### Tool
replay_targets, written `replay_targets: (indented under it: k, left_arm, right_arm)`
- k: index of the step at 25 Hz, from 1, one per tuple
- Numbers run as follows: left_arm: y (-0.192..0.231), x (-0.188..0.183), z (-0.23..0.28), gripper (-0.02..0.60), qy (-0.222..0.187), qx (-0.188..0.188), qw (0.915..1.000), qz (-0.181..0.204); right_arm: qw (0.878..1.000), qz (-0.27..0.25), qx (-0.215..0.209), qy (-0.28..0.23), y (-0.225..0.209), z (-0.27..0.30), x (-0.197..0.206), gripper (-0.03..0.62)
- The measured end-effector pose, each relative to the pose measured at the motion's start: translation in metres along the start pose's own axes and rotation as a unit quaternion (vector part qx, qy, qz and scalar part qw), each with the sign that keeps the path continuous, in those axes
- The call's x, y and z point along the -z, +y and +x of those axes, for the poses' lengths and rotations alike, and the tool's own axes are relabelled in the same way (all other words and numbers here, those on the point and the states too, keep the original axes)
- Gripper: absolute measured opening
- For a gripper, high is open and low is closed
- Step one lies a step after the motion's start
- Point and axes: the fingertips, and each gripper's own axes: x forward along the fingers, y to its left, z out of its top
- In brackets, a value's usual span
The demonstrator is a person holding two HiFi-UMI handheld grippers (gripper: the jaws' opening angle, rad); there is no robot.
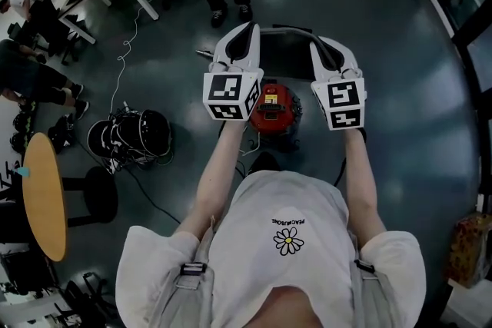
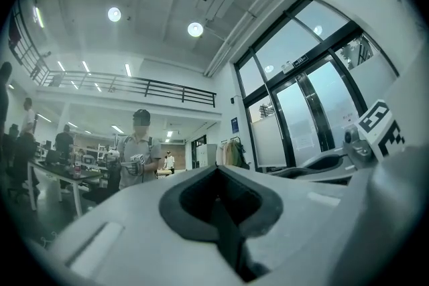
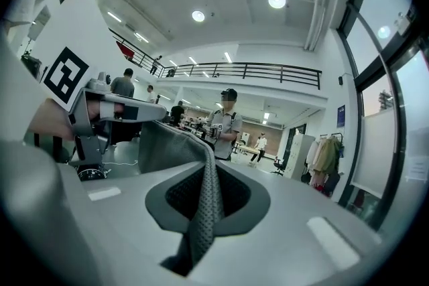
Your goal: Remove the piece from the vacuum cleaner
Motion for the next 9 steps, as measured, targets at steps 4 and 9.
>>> replay_targets:
  k: [4, 9]
  left_arm:
    - [0.000, 0.000, -0.004, 0.002, 0.003, -0.002, 1.0000, 0.003]
    - [0.001, -0.002, -0.011, 0.002, 0.002, -0.008, 1.0000, 0.003]
  right_arm:
    - [1.000, -0.011, -0.003, -0.005, 0.003, -0.004, -0.006, 0.037]
    - [1.000, -0.016, -0.004, -0.012, 0.006, -0.007, -0.012, 0.038]
